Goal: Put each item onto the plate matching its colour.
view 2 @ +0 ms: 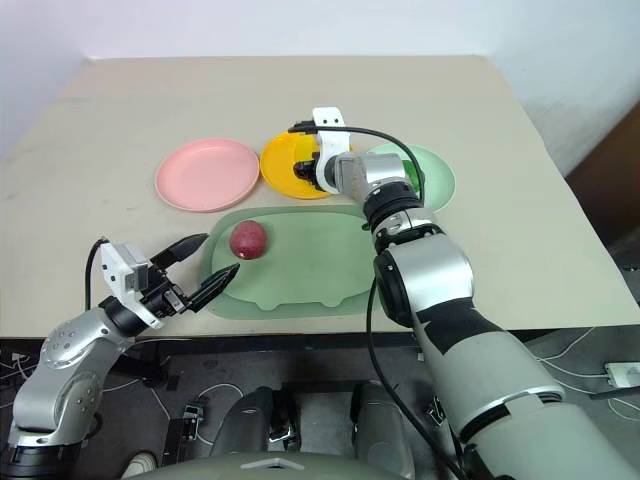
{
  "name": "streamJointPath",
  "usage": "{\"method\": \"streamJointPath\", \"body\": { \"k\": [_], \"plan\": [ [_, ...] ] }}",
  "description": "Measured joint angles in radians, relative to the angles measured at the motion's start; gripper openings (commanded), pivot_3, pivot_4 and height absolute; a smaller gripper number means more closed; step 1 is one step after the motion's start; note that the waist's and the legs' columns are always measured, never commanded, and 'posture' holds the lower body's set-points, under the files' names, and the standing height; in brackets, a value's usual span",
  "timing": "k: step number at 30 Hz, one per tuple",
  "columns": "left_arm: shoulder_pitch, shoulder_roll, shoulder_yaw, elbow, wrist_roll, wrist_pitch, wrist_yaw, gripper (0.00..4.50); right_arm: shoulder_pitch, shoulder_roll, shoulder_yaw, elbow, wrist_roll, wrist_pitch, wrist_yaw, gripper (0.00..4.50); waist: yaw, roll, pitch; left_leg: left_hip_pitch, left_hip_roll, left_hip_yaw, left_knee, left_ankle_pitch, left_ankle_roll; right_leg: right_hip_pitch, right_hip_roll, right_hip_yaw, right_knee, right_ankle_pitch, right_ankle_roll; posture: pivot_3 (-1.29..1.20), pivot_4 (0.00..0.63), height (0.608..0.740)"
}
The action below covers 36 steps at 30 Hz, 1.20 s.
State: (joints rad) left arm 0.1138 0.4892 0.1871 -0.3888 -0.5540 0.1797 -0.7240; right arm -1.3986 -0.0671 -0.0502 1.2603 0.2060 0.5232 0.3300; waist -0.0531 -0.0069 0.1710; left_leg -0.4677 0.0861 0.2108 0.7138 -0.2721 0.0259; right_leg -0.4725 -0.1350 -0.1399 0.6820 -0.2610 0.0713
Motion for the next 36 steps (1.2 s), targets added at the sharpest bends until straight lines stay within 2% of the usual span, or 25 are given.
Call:
{"method": "streamJointPath", "body": {
  "k": [1,9,10,14,16,19,25,27,31,36],
  "plan": [
    [0.002,0.000,0.002,0.000,0.001,-0.002,0.000,4.50,0.000,0.009,-0.004,0.012,-0.008,-0.012,-0.004,1.69,-0.002,0.000,0.000,-0.001,0.000,0.000,0.000,0.000,0.000,-0.001,0.000,0.000,0.001,0.000,0.000,0.00,0.150,0.695],
    [0.009,0.000,0.011,0.000,0.001,-0.019,-0.001,4.50,-0.027,0.027,-0.041,0.041,-0.036,-0.063,-0.009,4.41,-0.010,0.000,0.000,-0.002,0.000,0.000,0.000,0.000,0.000,-0.002,0.000,0.000,0.001,0.000,0.000,0.00,0.150,0.695],
    [0.009,0.000,0.011,0.000,0.001,-0.019,-0.001,4.50,-0.030,0.025,-0.048,0.041,-0.036,-0.064,-0.004,4.49,-0.010,0.000,0.000,-0.002,0.000,0.000,0.000,0.000,0.000,-0.002,0.000,0.000,0.001,0.000,0.000,0.00,0.150,0.695],
    [0.010,0.000,0.017,0.002,0.001,-0.020,-0.003,4.50,-0.028,-0.003,-0.061,0.027,-0.035,-0.079,0.043,4.49,-0.012,0.000,0.000,-0.002,0.000,0.000,0.001,0.000,0.000,-0.002,0.000,0.000,0.001,0.000,0.000,0.00,0.150,0.695],
    [0.008,0.000,0.018,0.002,0.002,-0.019,-0.001,4.50,0.001,-0.014,-0.069,-0.046,-0.029,-0.088,0.084,4.49,-0.013,0.000,0.000,-0.002,0.000,-0.001,0.001,0.000,0.000,-0.002,0.000,0.000,0.001,0.000,0.000,0.00,0.150,0.695],
    [-0.002,-0.001,0.015,0.000,0.002,-0.012,0.011,4.50,0.147,-0.029,-0.062,-0.333,-0.002,-0.045,0.156,4.49,-0.011,0.000,0.000,-0.002,0.000,-0.002,0.001,0.000,0.000,-0.002,0.000,0.000,0.001,0.000,0.000,0.00,0.150,0.695],
    [-0.032,-0.002,-0.007,-0.024,0.008,0.014,0.058,4.50,0.629,-0.042,0.053,-1.064,0.076,0.082,0.249,4.49,-0.002,0.000,-0.001,-0.002,0.000,-0.003,0.001,0.000,0.000,-0.001,0.000,0.001,0.000,0.000,0.000,0.00,0.150,0.695],
    [-0.041,-0.004,-0.013,-0.033,0.013,0.029,0.077,4.50,0.753,-0.043,0.088,-1.240,0.107,0.087,0.271,4.49,0.000,0.000,0.000,-0.001,0.000,-0.002,0.001,0.000,0.000,-0.001,0.000,0.001,0.001,0.000,0.000,0.00,0.150,0.695],
    [-0.048,-0.023,-0.017,-0.051,0.015,0.048,0.112,4.50,0.907,-0.050,0.098,-1.455,0.146,0.016,0.290,4.49,0.008,-0.001,-0.001,0.003,0.000,-0.003,0.001,0.000,-0.001,0.003,0.000,0.001,0.000,0.000,0.000,0.00,0.150,0.695],
    [-0.070,-0.057,-0.020,-0.058,0.040,0.078,0.191,4.50,1.101,-0.090,0.102,-1.532,0.177,-0.095,0.349,4.49,0.019,-0.001,-0.001,0.005,0.000,-0.005,0.001,-0.002,-0.002,0.007,-0.001,0.000,-0.002,0.000,0.000,0.00,0.150,0.695]
  ]
}}
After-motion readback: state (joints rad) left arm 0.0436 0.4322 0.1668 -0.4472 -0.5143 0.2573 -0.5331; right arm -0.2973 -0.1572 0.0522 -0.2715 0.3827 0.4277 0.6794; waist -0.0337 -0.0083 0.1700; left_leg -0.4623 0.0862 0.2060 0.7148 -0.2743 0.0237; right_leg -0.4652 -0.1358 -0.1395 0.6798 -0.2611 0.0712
